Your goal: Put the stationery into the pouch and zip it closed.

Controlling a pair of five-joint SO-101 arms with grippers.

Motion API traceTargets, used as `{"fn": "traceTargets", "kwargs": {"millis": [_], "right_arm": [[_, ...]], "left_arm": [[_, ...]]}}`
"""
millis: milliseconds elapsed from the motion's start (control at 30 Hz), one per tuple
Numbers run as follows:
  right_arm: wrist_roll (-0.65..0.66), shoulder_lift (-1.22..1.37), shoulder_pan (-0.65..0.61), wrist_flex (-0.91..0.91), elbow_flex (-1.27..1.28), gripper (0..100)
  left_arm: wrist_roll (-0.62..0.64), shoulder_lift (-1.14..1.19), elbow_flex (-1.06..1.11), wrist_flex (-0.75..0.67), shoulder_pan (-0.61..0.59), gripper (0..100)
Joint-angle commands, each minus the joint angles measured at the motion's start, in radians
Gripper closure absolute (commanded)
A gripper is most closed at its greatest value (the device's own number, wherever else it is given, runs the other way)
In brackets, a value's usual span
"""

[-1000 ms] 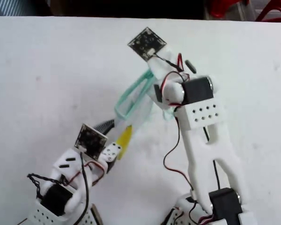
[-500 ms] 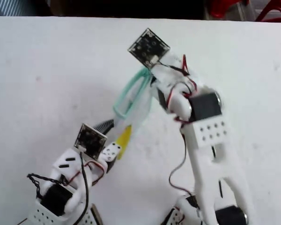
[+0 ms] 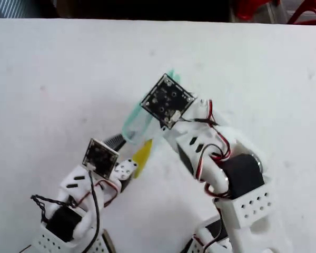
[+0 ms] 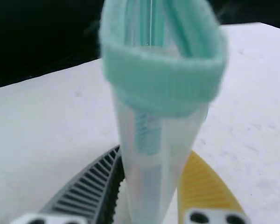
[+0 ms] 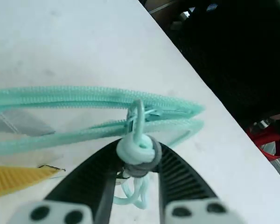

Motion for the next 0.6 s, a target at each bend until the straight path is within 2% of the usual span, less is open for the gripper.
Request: {"fn": "traceTargets", "kwargs": {"millis": [0, 200, 400, 567], "right_arm": [[-0.005, -0.016, -0.025, -0.019, 0.002, 98.1], [-0.006, -0.013, 0.097, -0.024, 0.005, 98.1], [-0.008, 0.096, 0.243, -0.062, 0.044, 98.1], [-0.008, 0.159, 0.26, -0.064, 0.049, 98.1]], "left_arm": [[-0.002, -0.01, -0.086, -0.061, 0.021, 82], [-0.002, -0.01, -0.095, -0.068, 0.021, 83], [-0.002, -0.01, -0.147, -0.068, 0.03, 91], [-0.008, -0.01, -0.153, -0.078, 0.087, 98]]}}
